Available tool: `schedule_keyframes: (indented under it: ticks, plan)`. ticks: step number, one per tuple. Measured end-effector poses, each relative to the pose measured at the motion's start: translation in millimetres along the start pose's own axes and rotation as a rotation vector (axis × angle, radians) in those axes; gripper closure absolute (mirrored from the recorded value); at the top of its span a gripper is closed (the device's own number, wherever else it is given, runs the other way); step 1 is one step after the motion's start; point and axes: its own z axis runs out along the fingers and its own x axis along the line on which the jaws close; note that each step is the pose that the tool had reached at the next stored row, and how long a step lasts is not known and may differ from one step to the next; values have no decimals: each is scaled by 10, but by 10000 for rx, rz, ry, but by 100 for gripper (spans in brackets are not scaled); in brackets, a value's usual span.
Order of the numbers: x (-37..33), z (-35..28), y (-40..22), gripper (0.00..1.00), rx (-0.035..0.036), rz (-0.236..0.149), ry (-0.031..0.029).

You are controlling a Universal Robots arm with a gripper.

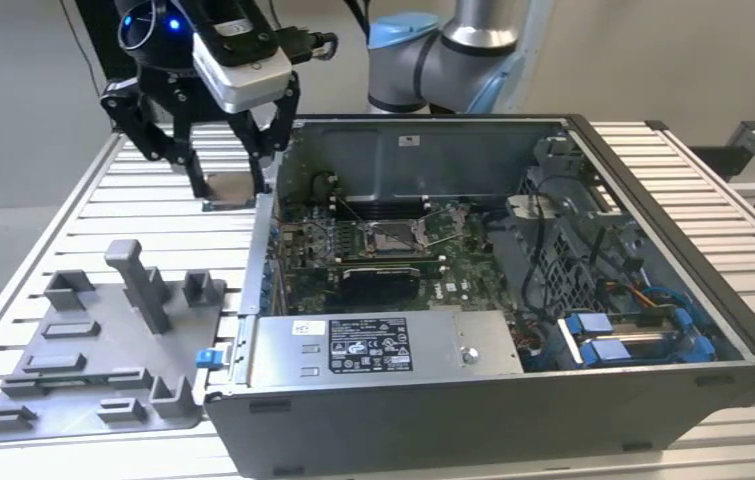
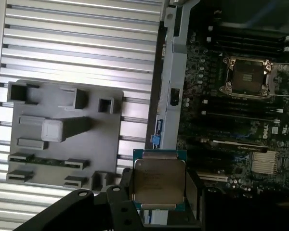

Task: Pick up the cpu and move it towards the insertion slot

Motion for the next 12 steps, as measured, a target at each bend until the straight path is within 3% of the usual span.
schedule_keyframes:
  ticks: [12]
  plan:
    - [-516, 9, -50, 100, 0, 25, -1]
